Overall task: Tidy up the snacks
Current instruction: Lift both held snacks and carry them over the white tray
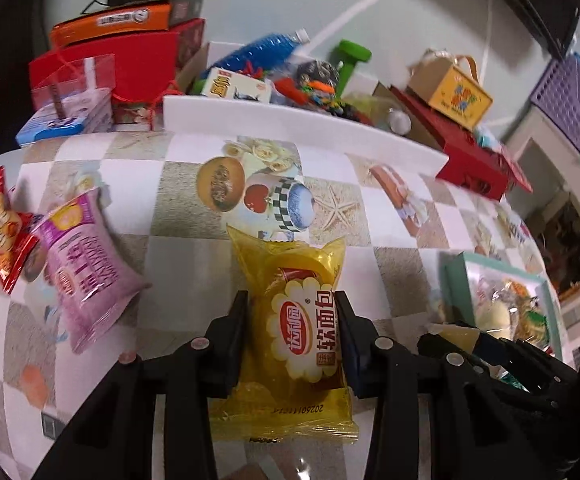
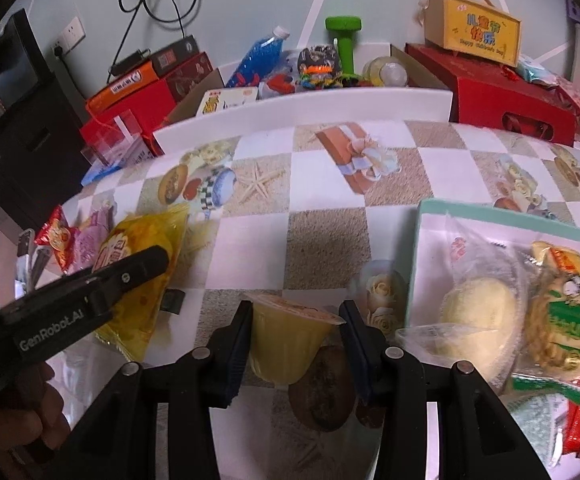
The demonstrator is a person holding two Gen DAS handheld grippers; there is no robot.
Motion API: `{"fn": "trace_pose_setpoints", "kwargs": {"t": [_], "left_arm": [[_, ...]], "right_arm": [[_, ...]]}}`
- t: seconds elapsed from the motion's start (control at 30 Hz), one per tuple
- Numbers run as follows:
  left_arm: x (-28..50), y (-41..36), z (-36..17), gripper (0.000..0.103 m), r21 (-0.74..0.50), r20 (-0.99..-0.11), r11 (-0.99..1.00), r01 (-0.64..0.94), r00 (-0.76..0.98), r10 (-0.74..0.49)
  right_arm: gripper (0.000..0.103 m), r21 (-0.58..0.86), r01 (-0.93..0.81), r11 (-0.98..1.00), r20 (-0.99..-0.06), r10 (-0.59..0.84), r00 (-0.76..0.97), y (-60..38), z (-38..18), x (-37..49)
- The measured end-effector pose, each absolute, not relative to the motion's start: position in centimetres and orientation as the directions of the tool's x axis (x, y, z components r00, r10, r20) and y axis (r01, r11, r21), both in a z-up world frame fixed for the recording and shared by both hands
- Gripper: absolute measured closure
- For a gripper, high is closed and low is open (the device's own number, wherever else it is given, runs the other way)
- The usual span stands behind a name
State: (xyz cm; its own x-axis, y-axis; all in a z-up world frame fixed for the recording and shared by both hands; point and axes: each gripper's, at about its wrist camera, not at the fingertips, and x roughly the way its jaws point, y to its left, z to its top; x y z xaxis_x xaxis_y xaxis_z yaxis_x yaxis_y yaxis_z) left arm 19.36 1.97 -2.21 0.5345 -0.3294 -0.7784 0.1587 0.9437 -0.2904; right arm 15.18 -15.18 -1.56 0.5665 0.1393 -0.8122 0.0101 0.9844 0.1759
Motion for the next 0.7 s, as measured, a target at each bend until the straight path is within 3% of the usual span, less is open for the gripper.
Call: {"fn": "trace_pose_setpoints", "kwargs": {"t": [0.7], "left_arm": [[15.5, 0.2, 1.7, 0.061, -0.34, -0.721, 0.927, 0.155, 0.59, -0.363]], "right_arm": [[0.057, 0.203, 0.104, 0.974, -0.763, 0.091, 0.64, -20.4, 3.2, 11.6]]}}
